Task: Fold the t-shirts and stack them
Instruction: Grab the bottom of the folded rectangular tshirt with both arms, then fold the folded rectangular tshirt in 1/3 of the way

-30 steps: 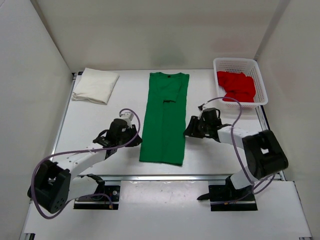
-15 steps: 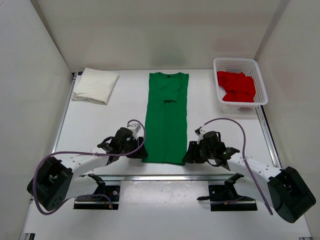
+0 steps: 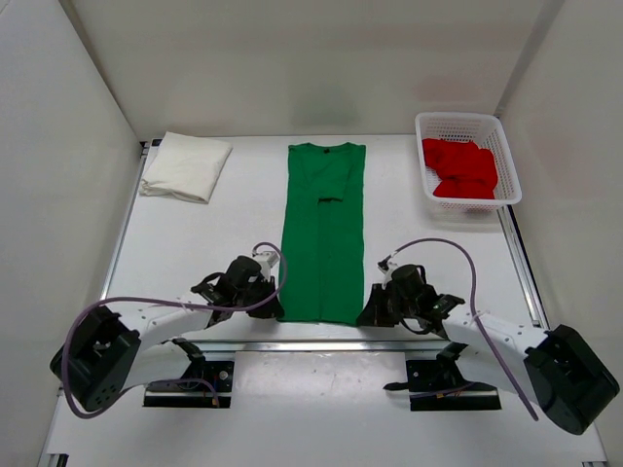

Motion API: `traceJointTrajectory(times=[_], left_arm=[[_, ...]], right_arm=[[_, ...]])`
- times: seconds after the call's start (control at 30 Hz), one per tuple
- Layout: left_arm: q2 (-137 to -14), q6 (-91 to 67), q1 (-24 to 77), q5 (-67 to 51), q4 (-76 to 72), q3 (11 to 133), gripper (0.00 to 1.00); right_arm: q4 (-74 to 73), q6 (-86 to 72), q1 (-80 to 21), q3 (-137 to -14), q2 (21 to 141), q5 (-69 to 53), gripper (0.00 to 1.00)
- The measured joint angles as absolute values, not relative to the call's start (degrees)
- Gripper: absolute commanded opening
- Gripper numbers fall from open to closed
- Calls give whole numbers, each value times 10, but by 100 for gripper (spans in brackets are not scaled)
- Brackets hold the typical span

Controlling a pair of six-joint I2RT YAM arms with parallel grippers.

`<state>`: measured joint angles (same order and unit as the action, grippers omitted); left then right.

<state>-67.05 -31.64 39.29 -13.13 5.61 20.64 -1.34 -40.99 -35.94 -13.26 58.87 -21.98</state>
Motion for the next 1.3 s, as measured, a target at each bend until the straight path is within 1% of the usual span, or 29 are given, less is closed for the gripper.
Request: traceJointTrajectory(times=[0.13,0.2,0.27,0.33,0.4,0.5,0.6,0.7,0.87,1.1,1.23,1.3], left_arm=[[-608,-333,414,-138,102,182,0],[-567,-343,421,-143,134,176,0],[-533,-353,417,-153,157,176,0],[-525,-358,410,-155,175,193,0],[-550,-353,401,-155,195,239,0],[-623,-338,362,-159,186,342,0],[-711,-325,313,-157,155,442,0],[-794,-318,274,-148,126,516,0],[-917,-317,228,-140,95,590,0],[-1032,-323,209,-133,80,641,1],[-1074,-326,202,-131,71,675,10],[-1087,-329,198,-131,61,684,21]], right_arm=[[-61,-437,-427,-129,523,-198,0],[-86,-449,-443,-125,482,-196,0],[-108,-450,-437,-127,459,-193,0],[-145,-430,-400,-147,459,-199,0],[-168,-400,-347,-190,487,-202,0],[-180,-344,-276,-273,555,-203,0],[-170,-296,-223,-355,631,-204,0],[-141,-265,-185,-423,715,-199,0],[-102,-238,-143,-514,859,-200,0],[-87,-217,-129,-626,991,-211,0],[-85,-208,-123,-683,1050,-216,0],[-85,-207,-117,-705,1074,-219,5]])
